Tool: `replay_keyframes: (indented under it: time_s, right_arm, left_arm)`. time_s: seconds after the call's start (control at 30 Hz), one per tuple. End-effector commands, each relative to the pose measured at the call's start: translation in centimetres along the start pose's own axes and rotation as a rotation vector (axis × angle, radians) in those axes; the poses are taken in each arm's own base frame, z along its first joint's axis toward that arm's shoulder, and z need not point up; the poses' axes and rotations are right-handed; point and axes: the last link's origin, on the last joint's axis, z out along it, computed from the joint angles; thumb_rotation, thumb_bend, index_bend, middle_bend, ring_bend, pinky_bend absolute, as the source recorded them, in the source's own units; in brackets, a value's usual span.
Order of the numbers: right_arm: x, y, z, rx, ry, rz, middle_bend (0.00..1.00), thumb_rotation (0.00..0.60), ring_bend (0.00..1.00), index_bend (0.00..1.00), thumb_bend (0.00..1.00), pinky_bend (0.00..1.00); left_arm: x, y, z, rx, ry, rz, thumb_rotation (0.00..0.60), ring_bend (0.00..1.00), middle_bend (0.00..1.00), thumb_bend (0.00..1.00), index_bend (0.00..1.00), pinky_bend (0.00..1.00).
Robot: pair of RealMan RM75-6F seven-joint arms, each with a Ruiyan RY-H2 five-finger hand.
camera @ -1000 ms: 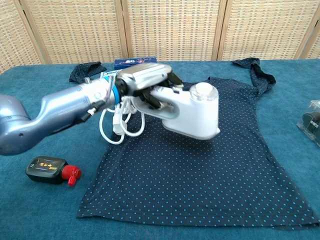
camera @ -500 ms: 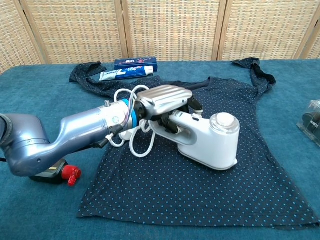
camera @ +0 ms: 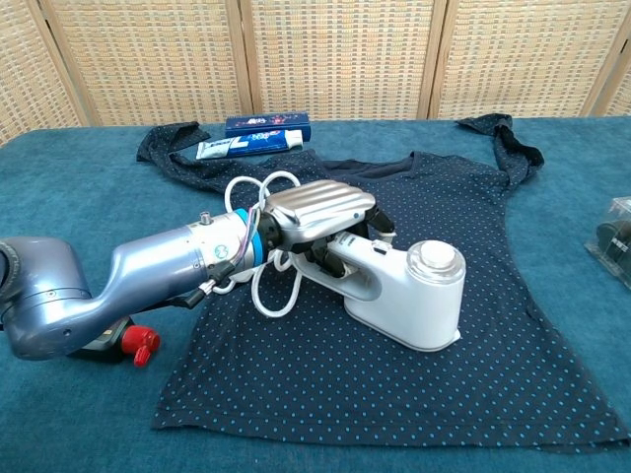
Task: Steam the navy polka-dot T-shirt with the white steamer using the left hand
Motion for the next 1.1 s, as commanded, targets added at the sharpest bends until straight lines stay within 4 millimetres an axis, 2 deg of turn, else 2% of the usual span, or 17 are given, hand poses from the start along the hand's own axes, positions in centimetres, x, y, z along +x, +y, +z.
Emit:
replay_keyframes:
  time_s: [0.03,0.2,0.77,0.93,1.1]
  right_arm:
    - [0.0,0.0,0.0,0.001,0.000,0.001,0.00,0.600,0.00,0.00,0.00,0.00]
    - [0.1,0.0,-0.1,0.003,0.002,0.006,0.00,0.600,0.00,0.00,0.00,0.00]
    - [0.0,-0.5,-0.3,0.021,-0.002,0.002,0.00,0.600,0.00,0.00,0.00,0.00]
    - [0.0,-0.6,-0.3,0.023,-0.004,0.002,0.00,0.600,0.00,0.00,0.00,0.00]
    - [0.0,-0.6,-0.4,0.025,-0.002,0.002,0.00,0.600,0.00,0.00,0.00,0.00]
  left_arm:
    - [0.0,-0.2,-0.2,0.000,-0.004,0.011,0.600,0.82,0.90,0.73,1.00,0.97]
    - [0.2,-1.1,-0.9,0.008,-0.012,0.038,0.600,0.82,0.90,0.73,1.00,0.97]
    - [1.8,-6.3,-4.8,0.101,-0.024,0.128,0.600,0.82,0.90,0.73,1.00,0.97]
    - [1.9,-6.8,-5.5,0.109,-0.025,0.130,0.600,0.82,0.90,0.73,1.00,0.97]
    - [1.8,-6.4,-5.4,0.097,-0.018,0.113,0.600,0.82,0.90,0.73,1.00,0.97]
